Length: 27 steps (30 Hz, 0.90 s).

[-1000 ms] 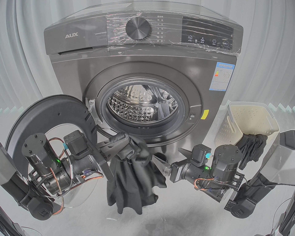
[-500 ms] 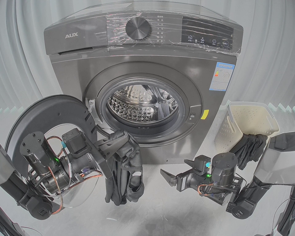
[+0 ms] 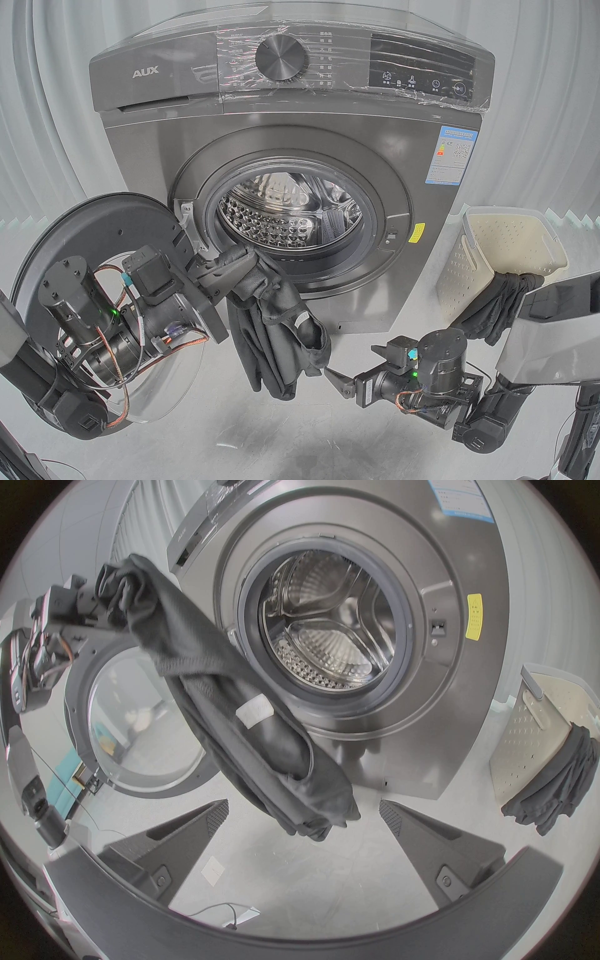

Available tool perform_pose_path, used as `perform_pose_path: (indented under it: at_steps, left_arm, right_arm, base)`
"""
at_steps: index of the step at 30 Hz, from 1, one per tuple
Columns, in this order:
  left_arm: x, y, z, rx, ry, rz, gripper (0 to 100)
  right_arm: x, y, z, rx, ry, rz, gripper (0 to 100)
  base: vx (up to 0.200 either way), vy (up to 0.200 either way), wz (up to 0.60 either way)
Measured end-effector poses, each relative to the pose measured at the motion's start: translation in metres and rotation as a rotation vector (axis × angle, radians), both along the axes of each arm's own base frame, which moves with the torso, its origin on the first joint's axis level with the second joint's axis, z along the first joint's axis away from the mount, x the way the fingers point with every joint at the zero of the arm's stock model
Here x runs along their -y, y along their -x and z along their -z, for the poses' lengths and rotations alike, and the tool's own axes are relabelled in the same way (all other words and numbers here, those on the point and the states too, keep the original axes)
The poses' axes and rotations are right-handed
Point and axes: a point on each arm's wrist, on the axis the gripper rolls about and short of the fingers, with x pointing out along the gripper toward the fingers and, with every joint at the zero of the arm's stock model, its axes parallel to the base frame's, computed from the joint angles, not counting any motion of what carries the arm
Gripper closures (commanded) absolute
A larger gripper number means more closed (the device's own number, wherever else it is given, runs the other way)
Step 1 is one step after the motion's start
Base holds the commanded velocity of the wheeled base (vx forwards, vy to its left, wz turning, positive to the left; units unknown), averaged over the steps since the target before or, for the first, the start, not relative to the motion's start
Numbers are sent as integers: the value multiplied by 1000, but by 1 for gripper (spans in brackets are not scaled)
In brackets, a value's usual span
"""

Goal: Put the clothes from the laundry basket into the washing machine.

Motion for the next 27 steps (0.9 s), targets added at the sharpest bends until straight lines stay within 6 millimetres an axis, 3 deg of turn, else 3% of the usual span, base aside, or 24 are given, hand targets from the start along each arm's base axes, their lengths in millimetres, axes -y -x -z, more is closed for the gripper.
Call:
perform_pose_path:
  at_steps: [15,27]
  left_arm:
    - [3,-3,-5,21,14,-2,100]
    - [3,-4,-8,31,21,-3,100]
  right_arm:
    - [-11,-8,24,17,16,-72,0]
    - [-35,-28,39,63,-24,-98,0]
  base:
    - [0,0,0]
    - [0,0,0]
